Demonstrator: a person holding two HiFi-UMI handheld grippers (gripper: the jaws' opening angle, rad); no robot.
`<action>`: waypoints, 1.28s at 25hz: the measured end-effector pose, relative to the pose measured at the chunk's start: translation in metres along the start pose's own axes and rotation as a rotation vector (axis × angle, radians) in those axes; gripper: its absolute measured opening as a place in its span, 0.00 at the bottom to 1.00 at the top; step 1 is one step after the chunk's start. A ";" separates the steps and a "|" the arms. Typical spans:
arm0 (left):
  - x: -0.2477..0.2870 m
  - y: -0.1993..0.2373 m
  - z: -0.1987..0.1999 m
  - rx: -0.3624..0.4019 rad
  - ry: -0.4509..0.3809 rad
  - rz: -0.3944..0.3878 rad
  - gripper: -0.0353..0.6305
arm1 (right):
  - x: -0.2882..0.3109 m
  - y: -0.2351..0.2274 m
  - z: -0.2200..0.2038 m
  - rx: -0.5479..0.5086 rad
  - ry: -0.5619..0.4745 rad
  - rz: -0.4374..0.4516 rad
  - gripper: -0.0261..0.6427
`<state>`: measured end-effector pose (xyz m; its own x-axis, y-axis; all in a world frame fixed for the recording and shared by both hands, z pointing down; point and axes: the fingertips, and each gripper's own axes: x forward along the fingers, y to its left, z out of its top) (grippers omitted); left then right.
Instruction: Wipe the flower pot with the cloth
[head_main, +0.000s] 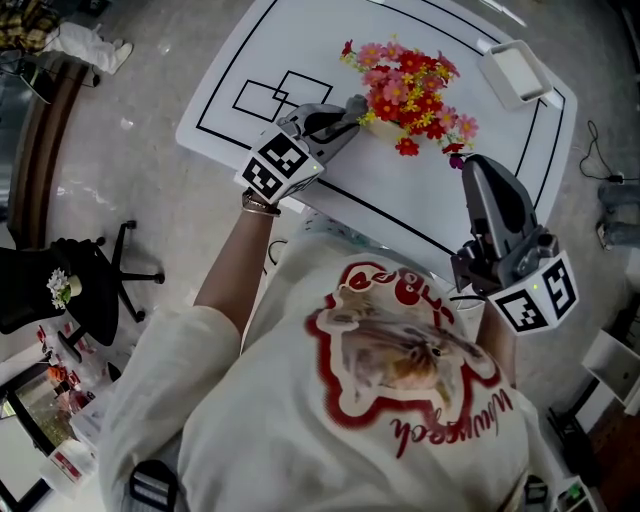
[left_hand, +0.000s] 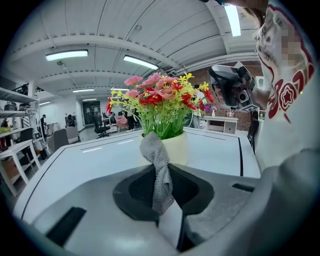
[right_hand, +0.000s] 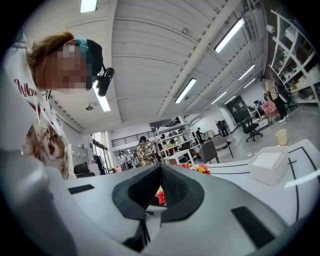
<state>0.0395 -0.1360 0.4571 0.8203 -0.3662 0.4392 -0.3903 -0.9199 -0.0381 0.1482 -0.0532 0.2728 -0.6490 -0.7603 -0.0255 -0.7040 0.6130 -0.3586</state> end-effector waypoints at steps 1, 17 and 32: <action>0.000 -0.001 0.000 0.004 0.002 -0.001 0.13 | 0.000 0.000 -0.001 0.001 0.002 0.000 0.04; 0.005 -0.015 -0.001 0.057 0.035 -0.047 0.13 | 0.005 0.005 -0.011 0.021 0.023 0.004 0.04; 0.012 -0.028 -0.003 0.101 0.071 -0.089 0.13 | 0.010 0.008 -0.018 0.032 0.038 0.026 0.04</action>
<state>0.0589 -0.1137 0.4660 0.8166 -0.2751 0.5074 -0.2706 -0.9590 -0.0844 0.1309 -0.0520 0.2863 -0.6777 -0.7353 0.0006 -0.6779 0.6245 -0.3879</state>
